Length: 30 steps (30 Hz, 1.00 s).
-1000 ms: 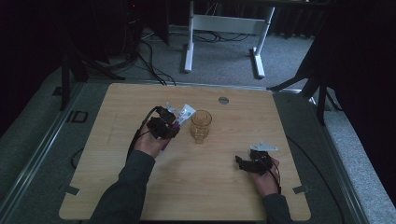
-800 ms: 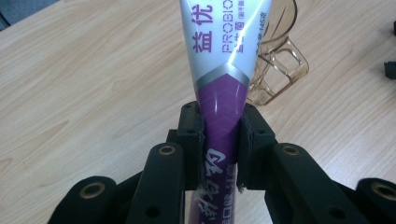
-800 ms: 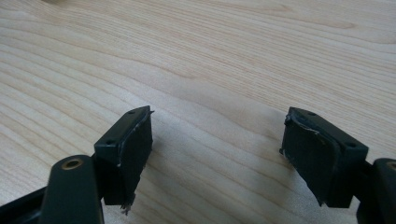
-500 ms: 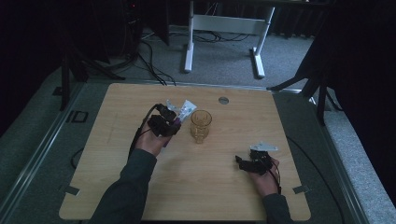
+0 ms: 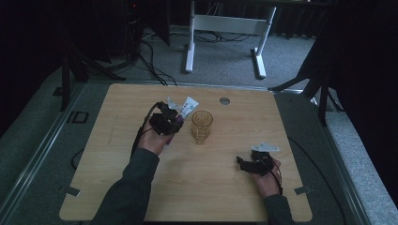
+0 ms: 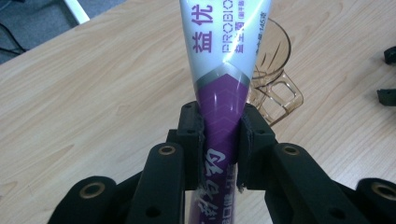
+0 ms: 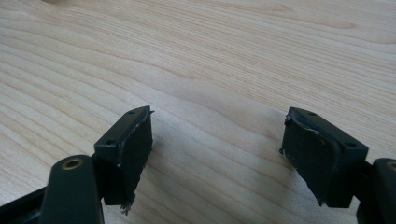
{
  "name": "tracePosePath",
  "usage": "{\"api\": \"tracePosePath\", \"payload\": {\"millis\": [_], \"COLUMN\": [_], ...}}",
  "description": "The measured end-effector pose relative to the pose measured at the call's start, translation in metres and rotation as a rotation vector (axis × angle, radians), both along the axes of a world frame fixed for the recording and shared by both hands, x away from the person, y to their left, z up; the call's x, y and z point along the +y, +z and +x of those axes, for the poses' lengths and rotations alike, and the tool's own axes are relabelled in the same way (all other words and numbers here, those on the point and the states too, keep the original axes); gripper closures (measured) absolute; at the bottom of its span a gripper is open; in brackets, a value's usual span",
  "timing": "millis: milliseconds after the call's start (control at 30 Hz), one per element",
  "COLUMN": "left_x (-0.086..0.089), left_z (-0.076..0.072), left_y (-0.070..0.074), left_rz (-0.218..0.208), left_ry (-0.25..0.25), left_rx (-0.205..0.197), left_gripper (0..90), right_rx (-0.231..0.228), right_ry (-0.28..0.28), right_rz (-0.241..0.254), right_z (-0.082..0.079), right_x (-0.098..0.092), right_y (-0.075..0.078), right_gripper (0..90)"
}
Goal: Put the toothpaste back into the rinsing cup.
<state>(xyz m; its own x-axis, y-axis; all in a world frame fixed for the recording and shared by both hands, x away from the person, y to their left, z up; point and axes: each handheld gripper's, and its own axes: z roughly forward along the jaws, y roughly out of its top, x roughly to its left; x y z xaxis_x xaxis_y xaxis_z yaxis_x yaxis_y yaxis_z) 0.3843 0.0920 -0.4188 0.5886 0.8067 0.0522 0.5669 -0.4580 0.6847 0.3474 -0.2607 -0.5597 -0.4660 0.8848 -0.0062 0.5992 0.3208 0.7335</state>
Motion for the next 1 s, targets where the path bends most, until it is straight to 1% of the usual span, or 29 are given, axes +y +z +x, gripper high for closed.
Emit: {"api": "tracePosePath", "payload": {"millis": [367,500,633,667,1000], "left_x": [-0.0018,-0.0025,-0.0025,-0.0025,-0.0006], "left_z": [0.0022,0.0029,0.0038,0.0052,0.0081], "left_y": [0.0027,0.0026,0.0028,0.0024,0.0027], "left_rz": [-0.023,-0.039,-0.043,-0.056,-0.085], "left_ry": [-0.001,0.003,0.001,0.002,0.010], "left_rx": [-0.016,-0.028,-0.039,-0.038,-0.053], "left_gripper": [74.1,74.1,74.2,74.2,74.1], "right_rx": [0.000,0.000,0.000,0.000,0.001], "right_ry": [0.003,0.004,0.004,0.003,0.003], "right_rz": [-0.002,-0.002,-0.002,-0.002,-0.001], "right_z": [0.0004,0.0004,0.0004,0.0004,0.0003], "right_x": [0.0003,0.0003,0.0003,0.0003,0.0004], "right_y": [0.0000,0.0000,0.0000,0.0000,0.0001], "right_gripper": [24.1,24.1,24.1,24.0,24.0]}}
